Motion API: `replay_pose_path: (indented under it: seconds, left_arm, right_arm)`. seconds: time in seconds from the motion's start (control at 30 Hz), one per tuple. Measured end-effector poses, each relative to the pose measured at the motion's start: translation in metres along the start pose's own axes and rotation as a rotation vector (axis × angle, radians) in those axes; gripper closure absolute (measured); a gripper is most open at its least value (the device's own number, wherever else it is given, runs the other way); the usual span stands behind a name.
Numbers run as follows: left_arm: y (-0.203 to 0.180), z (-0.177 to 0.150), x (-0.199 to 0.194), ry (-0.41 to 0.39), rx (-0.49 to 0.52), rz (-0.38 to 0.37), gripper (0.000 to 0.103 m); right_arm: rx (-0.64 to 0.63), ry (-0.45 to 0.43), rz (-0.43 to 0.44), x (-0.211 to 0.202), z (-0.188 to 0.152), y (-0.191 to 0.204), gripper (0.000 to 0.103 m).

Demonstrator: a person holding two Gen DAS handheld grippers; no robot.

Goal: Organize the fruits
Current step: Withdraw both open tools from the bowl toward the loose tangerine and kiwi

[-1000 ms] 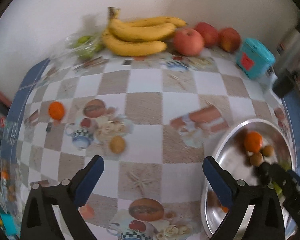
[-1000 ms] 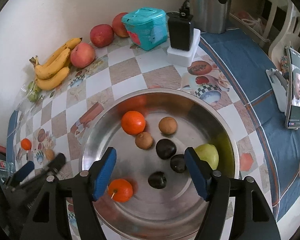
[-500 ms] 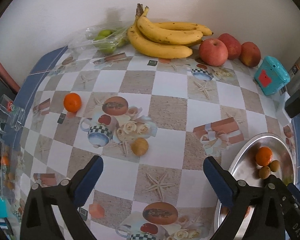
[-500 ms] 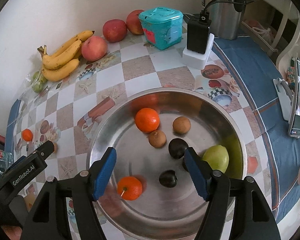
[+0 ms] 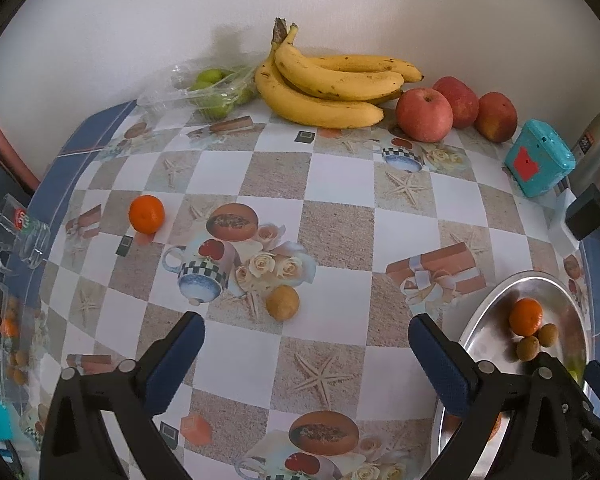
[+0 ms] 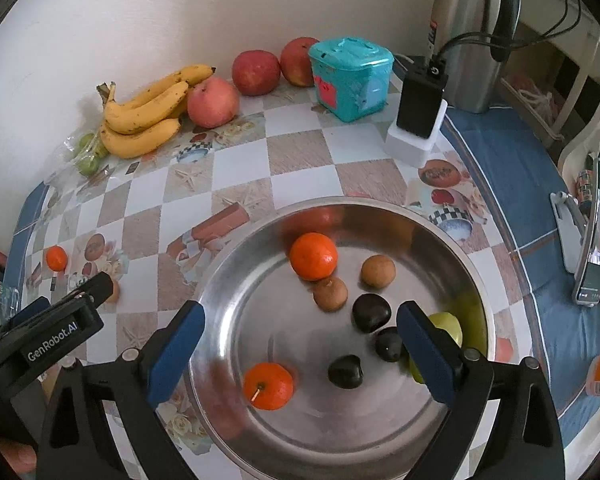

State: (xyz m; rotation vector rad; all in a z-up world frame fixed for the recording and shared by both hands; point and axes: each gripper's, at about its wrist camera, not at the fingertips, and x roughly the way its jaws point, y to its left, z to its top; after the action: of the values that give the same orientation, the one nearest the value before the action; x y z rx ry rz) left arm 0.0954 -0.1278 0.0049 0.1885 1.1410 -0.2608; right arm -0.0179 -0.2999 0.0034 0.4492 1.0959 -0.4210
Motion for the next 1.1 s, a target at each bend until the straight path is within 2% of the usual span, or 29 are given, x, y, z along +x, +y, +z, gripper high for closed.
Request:
replay_pose_path:
  seconds: [0.3, 0.73, 0.9, 1.1]
  left_arm:
    - [0.012, 0.004, -0.003, -0.004, 0.012, -0.012, 0.0]
    - [0.06, 0.01, -0.005, -0.029, 0.067, 0.143, 0.0]
    - [0.074, 0.011, -0.005, -0.055, 0.12, 0.299, 0.0]
    - [0.092, 0.012, -0.006, -0.047, 0.119, 0.319, 0.0]
  right_arm:
    - [-0.01, 0.005, 0.015, 0.003, -0.001, 0.005, 0.006]
    - [-0.118, 0.036, 0.043, 0.007, -0.006, 0.036, 0.006]
    - [-0.138, 0.038, 0.068, 0.007, -0.007, 0.05, 0.006]
    - [-0.181, 0.037, 0.086, 0.006, -0.011, 0.068, 0.006]
